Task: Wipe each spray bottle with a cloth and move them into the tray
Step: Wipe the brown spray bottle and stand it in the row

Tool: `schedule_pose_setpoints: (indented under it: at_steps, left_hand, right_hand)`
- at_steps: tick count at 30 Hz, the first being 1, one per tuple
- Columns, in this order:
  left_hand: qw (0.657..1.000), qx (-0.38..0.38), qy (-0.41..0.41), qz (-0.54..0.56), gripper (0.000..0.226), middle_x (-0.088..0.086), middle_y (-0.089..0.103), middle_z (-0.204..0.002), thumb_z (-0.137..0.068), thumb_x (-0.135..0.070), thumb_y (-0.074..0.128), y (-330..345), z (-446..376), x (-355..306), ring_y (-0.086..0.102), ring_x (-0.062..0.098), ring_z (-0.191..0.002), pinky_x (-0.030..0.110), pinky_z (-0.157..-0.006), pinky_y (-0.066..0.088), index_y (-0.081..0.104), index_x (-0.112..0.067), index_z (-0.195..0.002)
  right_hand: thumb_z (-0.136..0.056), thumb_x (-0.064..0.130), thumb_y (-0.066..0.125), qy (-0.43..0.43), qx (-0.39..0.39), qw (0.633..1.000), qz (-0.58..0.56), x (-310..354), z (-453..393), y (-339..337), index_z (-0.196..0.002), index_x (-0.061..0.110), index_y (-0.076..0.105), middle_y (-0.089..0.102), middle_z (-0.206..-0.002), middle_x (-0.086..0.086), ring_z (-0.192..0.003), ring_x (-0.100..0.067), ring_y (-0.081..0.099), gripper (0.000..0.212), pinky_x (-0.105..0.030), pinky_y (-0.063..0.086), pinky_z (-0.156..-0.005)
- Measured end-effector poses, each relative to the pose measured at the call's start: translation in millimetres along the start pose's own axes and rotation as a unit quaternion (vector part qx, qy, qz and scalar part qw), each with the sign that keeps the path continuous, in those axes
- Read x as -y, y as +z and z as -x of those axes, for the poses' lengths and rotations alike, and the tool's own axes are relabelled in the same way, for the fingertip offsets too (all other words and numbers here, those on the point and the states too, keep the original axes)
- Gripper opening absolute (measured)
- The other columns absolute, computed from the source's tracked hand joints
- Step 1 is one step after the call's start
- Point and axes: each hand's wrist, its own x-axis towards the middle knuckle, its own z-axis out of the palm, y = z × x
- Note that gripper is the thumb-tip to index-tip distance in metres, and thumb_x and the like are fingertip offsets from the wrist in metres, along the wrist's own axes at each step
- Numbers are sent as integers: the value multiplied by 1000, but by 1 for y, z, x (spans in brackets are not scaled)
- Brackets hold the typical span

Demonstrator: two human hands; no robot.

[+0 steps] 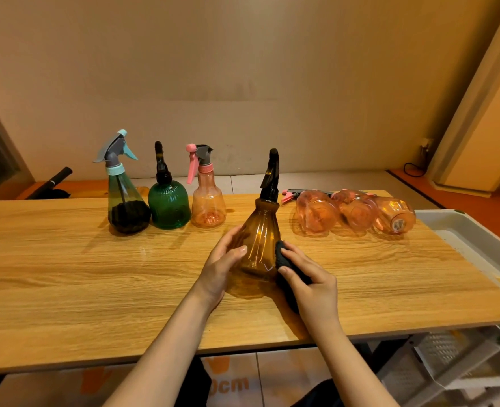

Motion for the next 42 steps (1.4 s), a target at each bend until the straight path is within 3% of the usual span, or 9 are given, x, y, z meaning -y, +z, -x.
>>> schedule_pose_setpoints:
  at_steps: [4, 10, 15, 18, 25, 28, 32, 37, 42]
  left_hand:
    - [997, -7, 25, -73, 97, -3, 55, -131, -37, -77, 79, 4, 2, 1, 56, 13, -118, 31, -91, 52, 49, -39, -122]
    - [996, 11, 53, -77, 69, -2, 56, -130, -61, -44, 72, 5, 4, 0, 59, 7, -114, 26, -83, 53, 48, -40, -125]
    - [993, 19, 60, -104, 74, -14, 50, -133, -57, -48, 74, 7, 6, -1, 53, 0, -120, 27, -95, 50, 42, -48, -124]
    - [994, 18, 57, -87, 74, -14, 51, -131, -56, -45, 75, 7, 6, -3, 56, 1, -116, 23, -85, 52, 44, -47, -122]
    - [992, 45, 64, -102, 84, 2, 56, -132, -59, -38, 76, 6, 5, -1, 58, 15, -119, 28, -85, 53, 43, -31, -136]
    - [993, 36, 66, -88, 76, -7, 54, -130, -58, -39, 75, 6, 5, -2, 58, 4, -115, 24, -83, 53, 45, -39, -128]
    - [993, 40, 67, -90, 78, -7, 50, -135, -59, -42, 74, 5, 4, -2, 55, 7, -120, 28, -89, 53, 43, -41, -130]
    - [993, 39, 73, -89, 82, -1, 53, -135, -62, -42, 72, 4, 3, 1, 55, 12, -121, 34, -92, 53, 40, -35, -138]
    - [996, 27, 55, -64, 86, 4, 57, -132, -62, -42, 72, 2, 0, 2, 58, 19, -119, 39, -92, 53, 41, -29, -141]
  right_hand:
    - [-77, -7, 67, -4, -9, 1000, -3, -1, 1, -1, -102, 34, 64, 61, -113, 15, -112, 5, 54, 48, -12, 41, -95]
    - [-76, 6, 68, -60, -4, 997, 38, -6, 3, 0, -112, 17, 64, 59, -115, 31, -114, -2, 55, 37, -17, 41, -97]
    - [-79, 20, 66, -117, 13, 990, 79, -5, 3, 3, -117, 16, 60, 54, -122, 29, -118, -7, 54, 39, -19, 40, -100]
    - [-80, 22, 64, -128, 26, 988, 79, -6, -1, 3, -118, 18, 60, 53, -124, 30, -118, -8, 54, 38, -20, 40, -100]
    - [-77, 1, 65, -184, -58, 974, 117, 12, -53, 17, -111, 1, 63, 59, -117, -6, -111, -14, 57, 34, -21, 44, -98]
    - [-78, 1, 65, -195, -58, 971, 126, 12, -61, 21, -113, 2, 61, 58, -119, -6, -114, -13, 55, 35, -23, 43, -99]
    - [-78, 2, 65, -148, -56, 983, 98, 4, -58, 14, -117, 6, 56, 59, -120, -5, -115, 5, 51, 40, -15, 41, -97]
    - [-79, 5, 63, -155, -7, 981, 119, 1, -38, 9, -117, 9, 57, 58, -120, 2, -115, -7, 54, 39, -22, 42, -99]
    - [-81, 19, 60, -141, 17, 985, 99, -6, -2, 2, -119, 10, 57, 53, -125, 13, -119, -6, 52, 39, -18, 39, -101]
